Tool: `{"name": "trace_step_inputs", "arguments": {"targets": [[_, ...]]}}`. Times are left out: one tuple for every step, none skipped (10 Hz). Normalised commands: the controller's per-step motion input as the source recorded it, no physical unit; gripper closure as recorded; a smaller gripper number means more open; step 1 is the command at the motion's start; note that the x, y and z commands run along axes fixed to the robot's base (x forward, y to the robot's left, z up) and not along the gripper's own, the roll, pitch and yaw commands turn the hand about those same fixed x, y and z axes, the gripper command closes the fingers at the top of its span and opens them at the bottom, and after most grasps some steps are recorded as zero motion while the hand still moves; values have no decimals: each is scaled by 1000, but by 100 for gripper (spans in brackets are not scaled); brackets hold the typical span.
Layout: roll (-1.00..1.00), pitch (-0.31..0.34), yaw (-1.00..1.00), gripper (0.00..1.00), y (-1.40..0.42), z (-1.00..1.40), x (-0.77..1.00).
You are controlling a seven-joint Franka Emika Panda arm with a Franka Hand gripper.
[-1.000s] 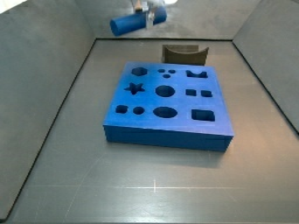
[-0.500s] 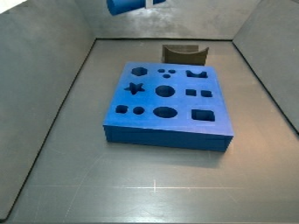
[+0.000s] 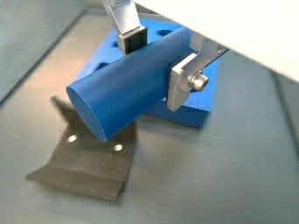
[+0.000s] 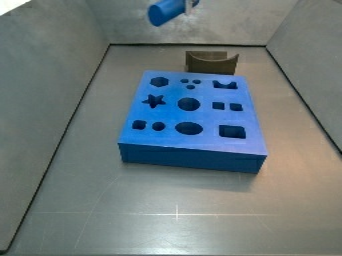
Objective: Pick up the round object. Move up. Place the round object on the fixture. Regrasp the round object. Move to above the board. Insert the round object.
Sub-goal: Place the round object on the fixture.
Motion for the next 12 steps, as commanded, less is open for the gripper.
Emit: {"name": "trace_step_inputs", "arguments": {"targets": [[-78, 42, 1000, 100, 46, -110, 1000], [-82, 50, 1000, 100, 43, -103, 1000], [-95, 75, 1000, 100, 37, -90, 1000], [-109, 103, 1000, 100, 33, -82, 1000], [-113, 132, 792, 100, 27, -68, 1000], [-108, 139, 635, 100, 23, -59, 1000], [-99, 153, 369, 100, 18, -41, 1000], [-92, 161, 235, 100, 14, -31, 1000], [-82, 159, 120, 100, 9, -20, 985], [-1000, 0, 87, 100, -140, 464, 337], [-1000, 10, 63, 100, -100, 421, 204], [-1000, 21, 53, 100, -43, 309, 116]]}}
